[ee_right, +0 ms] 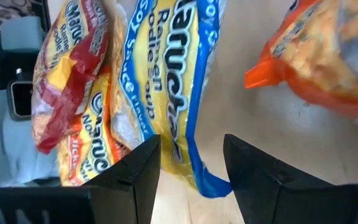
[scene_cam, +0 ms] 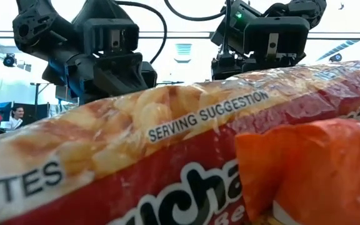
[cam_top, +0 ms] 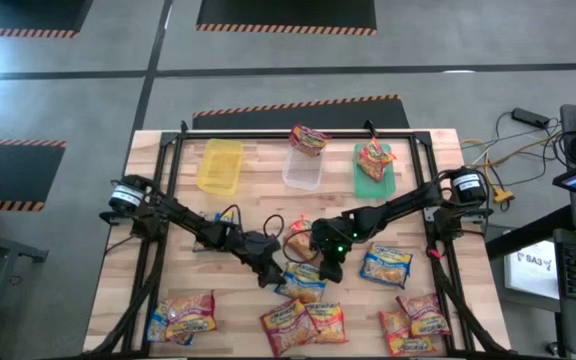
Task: Sort Maruchan noodles
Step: Put the middle blue noodle pack into the yellow bin
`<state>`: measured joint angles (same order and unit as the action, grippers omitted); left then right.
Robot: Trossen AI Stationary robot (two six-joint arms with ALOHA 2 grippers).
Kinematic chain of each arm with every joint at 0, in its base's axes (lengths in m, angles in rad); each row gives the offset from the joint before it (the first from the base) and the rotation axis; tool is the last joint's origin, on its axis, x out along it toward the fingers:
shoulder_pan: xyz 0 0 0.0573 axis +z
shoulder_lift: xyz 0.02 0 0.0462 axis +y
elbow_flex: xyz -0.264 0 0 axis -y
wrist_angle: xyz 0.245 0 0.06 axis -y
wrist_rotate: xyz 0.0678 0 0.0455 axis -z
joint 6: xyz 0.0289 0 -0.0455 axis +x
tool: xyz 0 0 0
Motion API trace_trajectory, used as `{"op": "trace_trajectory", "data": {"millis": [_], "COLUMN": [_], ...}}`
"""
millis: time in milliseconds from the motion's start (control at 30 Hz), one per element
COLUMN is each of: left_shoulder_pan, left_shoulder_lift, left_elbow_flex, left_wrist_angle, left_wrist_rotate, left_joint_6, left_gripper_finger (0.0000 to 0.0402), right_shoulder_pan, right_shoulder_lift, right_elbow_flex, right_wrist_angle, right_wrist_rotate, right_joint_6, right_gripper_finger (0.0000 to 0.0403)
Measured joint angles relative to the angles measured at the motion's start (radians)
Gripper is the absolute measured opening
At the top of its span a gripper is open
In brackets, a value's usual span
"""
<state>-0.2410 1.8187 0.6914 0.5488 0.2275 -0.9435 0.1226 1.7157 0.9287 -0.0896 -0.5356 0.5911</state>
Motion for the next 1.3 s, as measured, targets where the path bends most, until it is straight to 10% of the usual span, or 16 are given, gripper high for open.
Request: {"op": "trace_trajectory", "data": {"millis": [1300], "left_shoulder_pan": [0.014], "left_shoulder_lift": [0.117], "left_elbow_flex": [0.145], "left_wrist_angle": [0.078], "left_wrist_rotate": [0.081], "left_joint_6": [0.311], "left_gripper_finger": [0.0214], "right_shoulder_pan": [0.024], "right_shoulder_lift": [0.024], "right_elbow_flex": [0.114], "right_wrist_angle": [0.146], "right_wrist_rotate": [-0.022], "right_joint_6": [-0.227], "right_gripper_finger": [0.0079]}}
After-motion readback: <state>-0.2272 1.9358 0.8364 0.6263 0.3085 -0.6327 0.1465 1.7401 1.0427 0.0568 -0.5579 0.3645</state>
